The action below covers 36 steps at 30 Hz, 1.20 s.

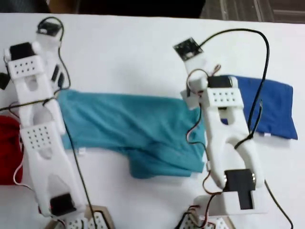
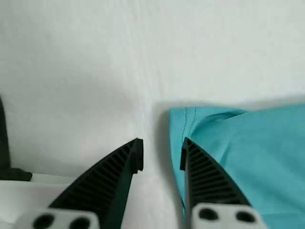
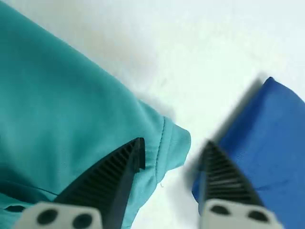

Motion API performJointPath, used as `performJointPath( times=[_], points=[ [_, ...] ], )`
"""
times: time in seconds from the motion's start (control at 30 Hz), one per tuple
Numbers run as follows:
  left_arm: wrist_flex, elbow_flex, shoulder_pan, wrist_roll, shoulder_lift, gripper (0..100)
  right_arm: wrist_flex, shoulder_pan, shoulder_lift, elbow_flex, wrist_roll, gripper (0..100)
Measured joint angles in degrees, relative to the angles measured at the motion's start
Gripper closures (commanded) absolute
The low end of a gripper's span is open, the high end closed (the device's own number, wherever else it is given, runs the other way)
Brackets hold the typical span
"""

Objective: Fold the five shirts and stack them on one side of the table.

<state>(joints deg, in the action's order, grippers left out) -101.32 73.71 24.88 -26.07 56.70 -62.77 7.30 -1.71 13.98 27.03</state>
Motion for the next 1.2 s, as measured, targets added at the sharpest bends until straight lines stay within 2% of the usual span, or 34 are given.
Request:
performJointPath(
  times=[0.07, 0.2, 0.4, 0.53, 0.77, 1.07, 1.2],
  points=[
    [0.0, -3.43, -0.35, 0.18, -2.64, 97, -0.44, -0.09, 0.0, 0.0, 0.0, 98.4],
    [-0.09, -13.98, -1.41, 1.41, -9.93, 97, -2.9, 0.0, 0.0, 0.0, 0.0, 97.8],
    [0.53, -39.91, -4.22, 1.32, -22.86, 97, -4.48, 0.53, 1.05, 3.6, 1.41, 97.8],
    [7.65, -59.78, -7.47, -0.62, -30.42, 97, -4.48, 3.52, 1.76, 8.62, 6.24, 97.8],
    [26.2, -84.4, -5.8, -4.57, -36.4, 97, 1.41, 4.31, 1.93, 15.38, 7.82, 97.8],
    [38.51, -88.97, -2.64, -4.84, -38.42, 97, 12.66, 1.85, 2.37, 23.12, 7.91, 97.8],
    [38.68, -88.97, -2.64, -4.84, -38.68, 97, 13.36, 1.93, 4.31, 23.03, 7.91, 97.8]
  ],
)
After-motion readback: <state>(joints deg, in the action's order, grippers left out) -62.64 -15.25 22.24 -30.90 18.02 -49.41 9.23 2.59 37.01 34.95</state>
